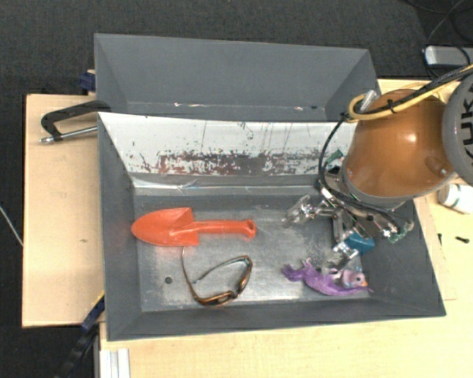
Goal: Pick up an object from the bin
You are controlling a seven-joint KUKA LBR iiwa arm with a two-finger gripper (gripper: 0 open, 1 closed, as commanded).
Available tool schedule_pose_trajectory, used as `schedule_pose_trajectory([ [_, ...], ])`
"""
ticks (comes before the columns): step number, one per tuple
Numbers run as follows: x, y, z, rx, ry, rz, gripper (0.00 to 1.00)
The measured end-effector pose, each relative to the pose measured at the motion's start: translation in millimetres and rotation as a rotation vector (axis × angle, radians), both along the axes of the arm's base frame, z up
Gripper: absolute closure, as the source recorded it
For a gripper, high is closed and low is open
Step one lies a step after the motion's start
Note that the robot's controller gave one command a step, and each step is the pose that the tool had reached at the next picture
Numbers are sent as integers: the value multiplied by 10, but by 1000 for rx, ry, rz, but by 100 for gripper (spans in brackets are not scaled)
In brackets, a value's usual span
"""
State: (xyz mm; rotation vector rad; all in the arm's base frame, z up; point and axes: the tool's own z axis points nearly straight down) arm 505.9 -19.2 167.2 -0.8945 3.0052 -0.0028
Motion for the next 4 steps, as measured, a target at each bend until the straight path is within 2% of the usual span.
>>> schedule_pose_trajectory([
  [1, -1, 25, 0, 1, 0, 2, 0],
  [2, -39, 51, -850, -1, 4, 264, 100],
  [3, -39, 51, -850, -1, 4, 265, 100],
  [4, -57, -42, -599, 1, 4, 375, 100],
])
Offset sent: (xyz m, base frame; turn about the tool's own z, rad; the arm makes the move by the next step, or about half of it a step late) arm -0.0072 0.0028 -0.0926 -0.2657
